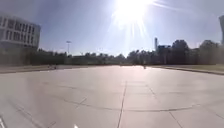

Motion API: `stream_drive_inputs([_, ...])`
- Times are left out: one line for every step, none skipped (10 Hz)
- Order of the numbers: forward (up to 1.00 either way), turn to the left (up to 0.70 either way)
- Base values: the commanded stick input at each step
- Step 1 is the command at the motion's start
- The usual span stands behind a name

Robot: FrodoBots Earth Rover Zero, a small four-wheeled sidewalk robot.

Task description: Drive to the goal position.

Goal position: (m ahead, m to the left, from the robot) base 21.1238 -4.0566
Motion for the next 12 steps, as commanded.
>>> stream_drive_inputs([0.70,-0.03])
stream_drive_inputs([0.70,-0.10])
stream_drive_inputs([0.70,-0.14])
stream_drive_inputs([0.70,-0.14])
stream_drive_inputs([0.70,-0.01])
stream_drive_inputs([0.70,0.00])
stream_drive_inputs([0.70,0.00])
stream_drive_inputs([0.70,-0.01])
stream_drive_inputs([0.70,-0.04])
stream_drive_inputs([0.70,-0.12])
stream_drive_inputs([0.70,-0.14])
stream_drive_inputs([0.70,-0.07])
